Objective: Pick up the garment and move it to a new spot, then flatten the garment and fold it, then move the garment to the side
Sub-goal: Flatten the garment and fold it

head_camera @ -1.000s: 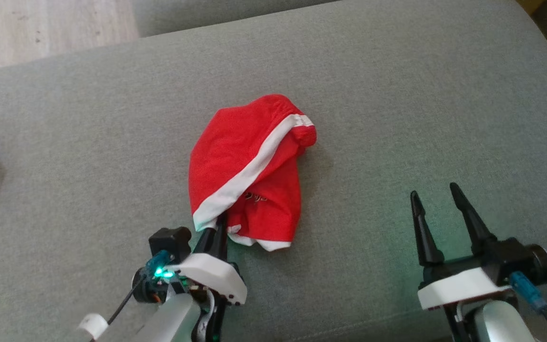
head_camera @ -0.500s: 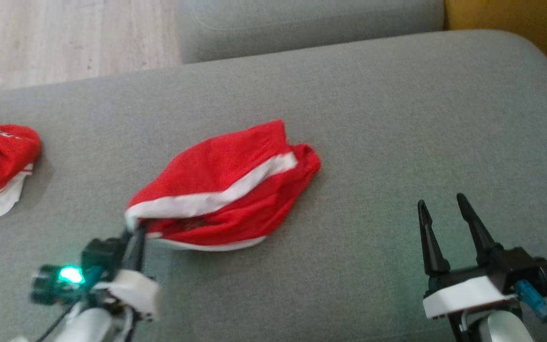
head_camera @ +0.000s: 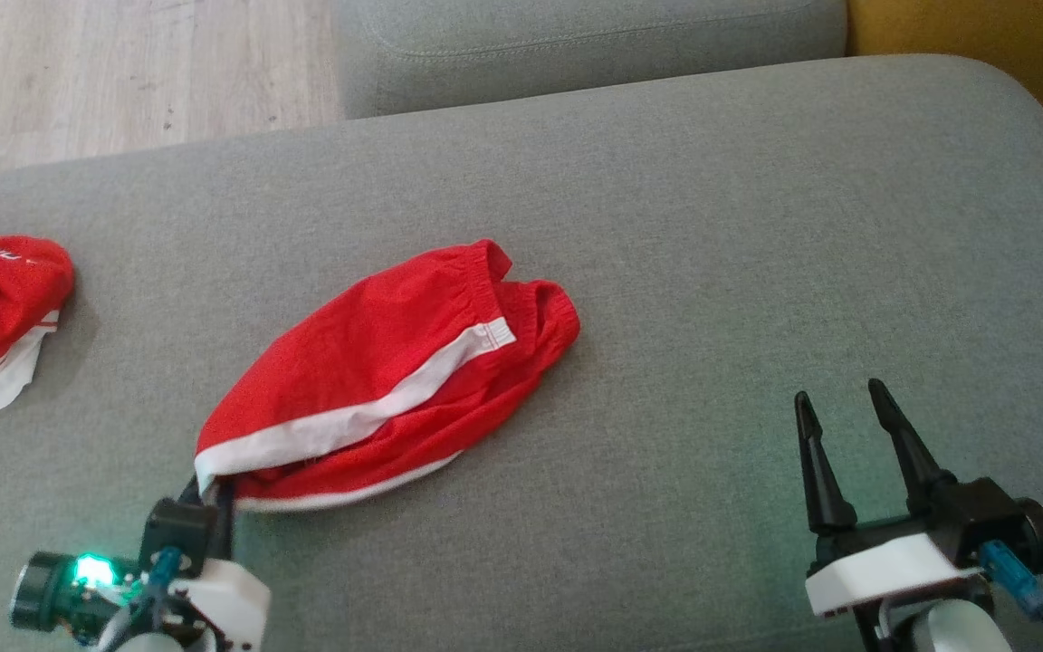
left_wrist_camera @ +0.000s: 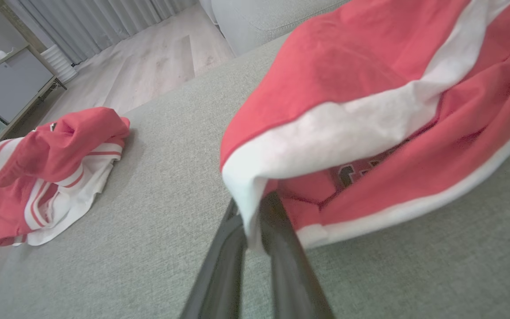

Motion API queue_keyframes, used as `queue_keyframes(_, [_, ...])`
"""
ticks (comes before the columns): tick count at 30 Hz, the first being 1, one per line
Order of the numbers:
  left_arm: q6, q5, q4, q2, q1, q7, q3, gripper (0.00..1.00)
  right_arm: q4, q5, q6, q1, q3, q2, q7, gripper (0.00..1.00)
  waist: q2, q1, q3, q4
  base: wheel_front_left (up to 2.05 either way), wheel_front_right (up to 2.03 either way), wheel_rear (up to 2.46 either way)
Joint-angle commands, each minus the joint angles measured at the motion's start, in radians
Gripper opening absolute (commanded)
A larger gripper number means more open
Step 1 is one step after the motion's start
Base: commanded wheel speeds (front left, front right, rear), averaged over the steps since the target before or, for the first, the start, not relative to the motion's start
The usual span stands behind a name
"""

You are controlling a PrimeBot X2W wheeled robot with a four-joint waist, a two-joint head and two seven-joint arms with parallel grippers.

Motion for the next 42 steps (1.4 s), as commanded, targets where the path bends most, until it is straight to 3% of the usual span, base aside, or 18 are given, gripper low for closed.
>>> queue_keyframes(1, [0.01, -0.006, -0.012, 0.012, -0.03, -0.023, 0.042, 0.84, -0.027, 0.0, 0.008, -0.03, 0.023, -0.005, -0.011, 1.0, 0.0, 0.0, -0.002, -0.001, 0.0, 0.0, 0.0])
queue_keyframes(2, [0.01, -0.015, -0.005, 0.003, -0.028, -0.037, 0.048, 1.0, -0.026, -0.001, 0.008, -0.029, 0.022, -0.005, -0.011, 1.0, 0.0, 0.0, -0.003, -0.001, 0.0, 0.0, 0.0])
queue_keyframes(11, [-0.01, -0.084, -0.022, -0.063, -0.008, -0.141, 0.084, 1.0, -0.009, -0.006, 0.008, -0.019, 0.019, -0.005, -0.011, 1.0, 0.0, 0.0, -0.043, 0.039, 0.0, 0.0, 0.0])
queue_keyframes(20, [0.008, -0.107, -0.165, -0.119, 0.065, -0.187, 0.085, 1.0, 0.031, 0.026, 0.008, -0.138, 0.126, -0.005, 0.059, 1.0, 0.0, 0.0, -0.06, 0.164, 0.0, 0.0, 0.0])
queue_keyframes(28, [0.009, -0.093, -0.235, -0.189, 0.093, -0.2, 0.037, 1.0, 0.225, 0.088, 0.008, -0.338, 0.189, -0.005, 0.212, 1.0, 0.0, 0.0, -0.026, 0.321, 0.0, 0.0, 0.0])
queue_keyframes(39, [0.009, -0.077, -0.238, -0.21, 0.089, -0.207, 0.029, 1.0, 0.465, 0.188, 0.008, -0.458, 0.225, -0.005, 0.297, 1.0, 0.0, 0.0, 0.007, 0.41, 0.0, 0.0, 0.0])
queue_keyframes(40, [0.009, -0.076, -0.238, -0.211, 0.089, -0.208, 0.031, 1.0, 0.478, 0.199, 0.008, -0.466, 0.231, -0.005, 0.293, 0.75, 0.0, 0.0, 0.009, 0.409, 0.0, 0.0, 0.0])
queue_keyframes(42, [0.013, -0.076, -0.241, -0.211, 0.092, -0.209, 0.039, 1.0, 0.497, 0.227, 0.008, -0.481, 0.246, -0.005, 0.28, 0.14, 0.0, 0.0, 0.013, 0.401, 0.0, 0.0, 0.0])
